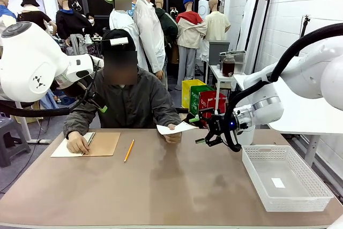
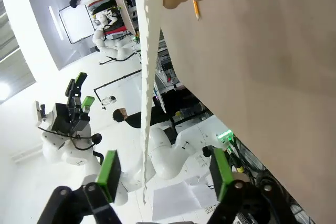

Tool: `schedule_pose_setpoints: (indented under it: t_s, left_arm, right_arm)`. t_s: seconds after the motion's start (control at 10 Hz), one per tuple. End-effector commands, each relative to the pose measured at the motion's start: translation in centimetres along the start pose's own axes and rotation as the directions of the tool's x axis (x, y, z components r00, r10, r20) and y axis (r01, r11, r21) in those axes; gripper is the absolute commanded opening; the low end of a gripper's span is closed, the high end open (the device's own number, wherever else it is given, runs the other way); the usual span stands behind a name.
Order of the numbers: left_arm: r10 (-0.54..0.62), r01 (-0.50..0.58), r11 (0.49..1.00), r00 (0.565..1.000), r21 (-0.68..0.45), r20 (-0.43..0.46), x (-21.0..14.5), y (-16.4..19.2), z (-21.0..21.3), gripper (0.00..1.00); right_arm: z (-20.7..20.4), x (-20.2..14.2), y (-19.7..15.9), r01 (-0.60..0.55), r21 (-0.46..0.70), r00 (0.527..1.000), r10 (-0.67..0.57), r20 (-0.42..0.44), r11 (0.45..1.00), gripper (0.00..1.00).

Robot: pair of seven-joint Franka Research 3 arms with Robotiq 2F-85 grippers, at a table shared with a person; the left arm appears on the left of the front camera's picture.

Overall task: Sort the paper based on its condition.
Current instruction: If a person hands you a paper, place it in the Organizing basket , and if it's crumpled, put it in the Trash can.

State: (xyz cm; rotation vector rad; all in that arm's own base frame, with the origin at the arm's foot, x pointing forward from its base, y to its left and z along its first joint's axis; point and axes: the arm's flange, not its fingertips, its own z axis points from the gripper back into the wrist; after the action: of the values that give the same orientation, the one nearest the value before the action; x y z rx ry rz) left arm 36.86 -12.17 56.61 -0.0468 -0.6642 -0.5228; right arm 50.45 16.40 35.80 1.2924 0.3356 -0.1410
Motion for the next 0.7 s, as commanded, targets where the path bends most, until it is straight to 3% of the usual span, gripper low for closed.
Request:
schedule_pose_setpoints:
  t_s: [0.0,0.2,0.4,0.6]
  left_arm:
    - [0.003,-0.003,1.0,1.0,-0.002,-0.005,0.0,0.11,0.11,1.0]
    - [0.003,-0.003,1.0,1.0,-0.002,-0.005,0.0,0.11,0.11,1.0]
    - [0.003,-0.003,1.0,1.0,-0.002,-0.005,0.0,0.11,0.11,1.0]
    - [0.003,-0.003,1.0,1.0,-0.002,-0.005,0.0,0.11,0.11,1.0]
  right_arm:
    - [0.12,0.39,0.49,-0.003,0.044,1.0,0.003,0.0,0.999,0.65]
    - [0.05,0.48,0.77,-0.014,0.068,1.0,0.014,-0.008,0.998,0.27]
    - [-0.13,0.63,0.95,-0.014,0.069,1.0,0.015,-0.02,0.998,0.0]
    - [-0.04,0.73,1.04,-0.012,0.061,1.0,0.013,-0.018,0.998,0.0]
